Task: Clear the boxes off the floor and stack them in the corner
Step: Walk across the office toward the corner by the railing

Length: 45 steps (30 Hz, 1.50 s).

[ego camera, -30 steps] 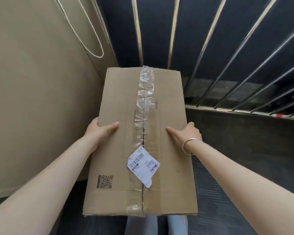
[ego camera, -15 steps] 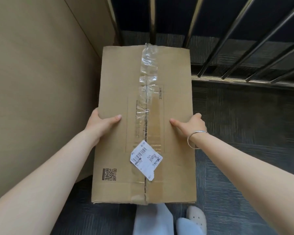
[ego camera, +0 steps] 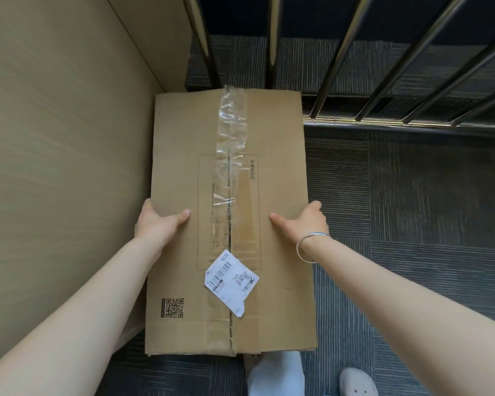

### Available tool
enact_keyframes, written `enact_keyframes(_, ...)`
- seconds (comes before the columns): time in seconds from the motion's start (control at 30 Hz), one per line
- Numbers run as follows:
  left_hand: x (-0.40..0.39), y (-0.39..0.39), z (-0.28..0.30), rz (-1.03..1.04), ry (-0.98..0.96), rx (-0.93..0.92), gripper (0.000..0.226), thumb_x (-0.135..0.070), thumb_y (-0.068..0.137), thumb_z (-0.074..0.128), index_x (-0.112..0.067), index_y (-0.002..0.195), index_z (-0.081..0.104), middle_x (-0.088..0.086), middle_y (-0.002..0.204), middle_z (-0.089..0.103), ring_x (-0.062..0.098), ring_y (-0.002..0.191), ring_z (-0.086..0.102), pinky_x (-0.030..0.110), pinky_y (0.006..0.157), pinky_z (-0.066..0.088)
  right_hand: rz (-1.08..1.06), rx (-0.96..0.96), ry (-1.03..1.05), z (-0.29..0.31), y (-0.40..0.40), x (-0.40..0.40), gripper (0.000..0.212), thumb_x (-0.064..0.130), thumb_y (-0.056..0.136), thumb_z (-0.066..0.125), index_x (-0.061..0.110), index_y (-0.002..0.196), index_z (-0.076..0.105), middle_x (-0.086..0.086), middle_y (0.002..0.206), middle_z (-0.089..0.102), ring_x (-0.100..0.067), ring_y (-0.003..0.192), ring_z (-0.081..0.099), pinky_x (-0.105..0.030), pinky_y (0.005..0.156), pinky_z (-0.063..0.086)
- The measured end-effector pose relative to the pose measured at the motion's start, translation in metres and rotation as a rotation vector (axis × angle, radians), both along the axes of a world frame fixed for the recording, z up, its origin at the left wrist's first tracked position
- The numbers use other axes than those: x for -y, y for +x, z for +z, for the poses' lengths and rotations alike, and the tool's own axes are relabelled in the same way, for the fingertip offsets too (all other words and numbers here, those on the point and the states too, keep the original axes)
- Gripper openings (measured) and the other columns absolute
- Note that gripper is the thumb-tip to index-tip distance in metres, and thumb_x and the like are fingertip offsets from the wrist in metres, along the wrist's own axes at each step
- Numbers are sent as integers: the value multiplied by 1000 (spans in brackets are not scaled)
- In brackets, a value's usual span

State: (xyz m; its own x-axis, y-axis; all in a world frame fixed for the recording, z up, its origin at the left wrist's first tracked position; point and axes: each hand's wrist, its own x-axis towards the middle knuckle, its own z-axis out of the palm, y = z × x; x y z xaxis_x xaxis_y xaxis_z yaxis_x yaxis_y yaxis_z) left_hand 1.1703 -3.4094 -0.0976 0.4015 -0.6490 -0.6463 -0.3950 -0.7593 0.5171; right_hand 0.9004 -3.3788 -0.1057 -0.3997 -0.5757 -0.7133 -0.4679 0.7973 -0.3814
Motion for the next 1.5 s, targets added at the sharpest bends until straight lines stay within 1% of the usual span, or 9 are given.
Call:
enact_keyframes(0.07,1,5,-4,-35,6,22,63,-31,74,82,-23,129,51,-3,127,62,23,116,58,40,103,45,1,16,14,-9,11,2,84,49,73,76,2,126,31,-17,133,48,-37,118,52,-43,97,45)
enact_keyframes(0.13,2,4,-5,-102,15,47,74,-28,78,79,-21,142,42,0,139,53,23,128,50,36,108,39,7,48,41,-16,20,2,87,46,75,76,0,131,28,-18,138,43,-37,122,49,-42,101,42)
enact_keyframes(0.27,2,-16,-3,-327,113,18,89,-28,86,72,-20,155,15,4,159,24,22,146,26,37,118,22,42,145,176,-21,36,0,115,41,81,73,0,149,-10,-16,157,17,-34,141,28,-40,114,26)
enact_keyframes(0.33,-5,-26,-3,-412,174,-37,88,-26,89,69,-22,155,12,3,162,16,21,148,17,40,120,17,53,160,172,-18,35,-3,117,38,81,74,7,150,-16,-11,160,6,-31,144,23,-37,115,23)
enact_keyframes(0.57,-23,-48,41,-346,256,-121,76,-28,94,62,-15,154,18,7,159,24,25,145,26,39,117,23,130,165,0,39,25,6,100,35,84,71,17,154,1,-7,157,23,-24,142,29,-31,113,26)
enact_keyframes(0.83,0,-97,177,-385,129,-225,67,-32,95,59,-15,152,29,5,155,34,20,141,35,34,115,27,121,170,-101,180,2,14,81,42,90,59,14,153,17,-9,153,34,-25,139,35,-29,109,29)
enact_keyframes(1.13,-10,-196,375,-688,13,-263,66,-42,97,52,-19,153,25,3,157,31,21,142,33,36,115,29,-114,168,-247,372,-68,-47,68,43,94,53,20,151,26,-5,155,29,-22,142,29,-33,112,26)
enact_keyframes(1.37,-60,-268,484,-906,-89,-278,62,-43,98,49,-19,152,31,1,153,39,19,140,37,32,113,29,-314,90,-400,474,-129,-116,68,48,92,53,21,150,29,-1,154,33,-20,140,34,-38,114,28)
enact_keyframes(1.5,-107,-294,521,-932,-81,-388,60,-43,96,54,-25,150,35,-1,149,44,19,136,42,30,109,33,-447,64,-487,518,-150,-177,67,48,91,55,20,148,33,0,153,36,-19,140,35,-38,115,28)
